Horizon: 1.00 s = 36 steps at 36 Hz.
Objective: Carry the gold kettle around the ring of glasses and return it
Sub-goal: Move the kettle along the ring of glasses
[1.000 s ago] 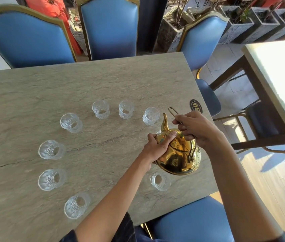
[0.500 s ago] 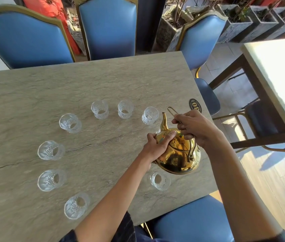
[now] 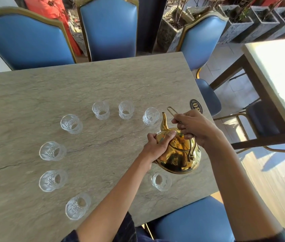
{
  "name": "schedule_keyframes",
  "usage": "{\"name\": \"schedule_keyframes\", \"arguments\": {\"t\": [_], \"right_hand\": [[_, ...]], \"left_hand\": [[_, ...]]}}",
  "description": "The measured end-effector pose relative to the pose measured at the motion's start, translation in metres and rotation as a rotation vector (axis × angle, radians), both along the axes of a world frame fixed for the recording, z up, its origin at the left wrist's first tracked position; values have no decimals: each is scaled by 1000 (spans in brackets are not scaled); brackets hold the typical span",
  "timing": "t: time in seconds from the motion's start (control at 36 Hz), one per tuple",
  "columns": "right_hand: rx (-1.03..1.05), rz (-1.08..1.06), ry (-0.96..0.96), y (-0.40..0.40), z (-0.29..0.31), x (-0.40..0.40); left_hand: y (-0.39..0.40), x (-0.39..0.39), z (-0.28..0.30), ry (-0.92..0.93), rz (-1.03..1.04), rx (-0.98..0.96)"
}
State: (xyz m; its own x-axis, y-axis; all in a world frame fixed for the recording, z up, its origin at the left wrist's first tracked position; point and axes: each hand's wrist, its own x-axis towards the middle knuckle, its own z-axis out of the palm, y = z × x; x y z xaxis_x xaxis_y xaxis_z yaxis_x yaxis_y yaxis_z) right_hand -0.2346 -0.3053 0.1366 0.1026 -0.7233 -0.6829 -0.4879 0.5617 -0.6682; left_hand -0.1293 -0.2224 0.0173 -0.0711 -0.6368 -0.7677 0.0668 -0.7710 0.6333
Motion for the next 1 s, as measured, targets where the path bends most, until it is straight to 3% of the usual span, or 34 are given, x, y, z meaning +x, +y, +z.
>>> {"name": "schedule_keyframes", "arguments": {"t": [1.0], "right_hand": [[-7,9,33,-1,1,3]], "left_hand": [[-1,-2,-2,17,35,-12]]}}
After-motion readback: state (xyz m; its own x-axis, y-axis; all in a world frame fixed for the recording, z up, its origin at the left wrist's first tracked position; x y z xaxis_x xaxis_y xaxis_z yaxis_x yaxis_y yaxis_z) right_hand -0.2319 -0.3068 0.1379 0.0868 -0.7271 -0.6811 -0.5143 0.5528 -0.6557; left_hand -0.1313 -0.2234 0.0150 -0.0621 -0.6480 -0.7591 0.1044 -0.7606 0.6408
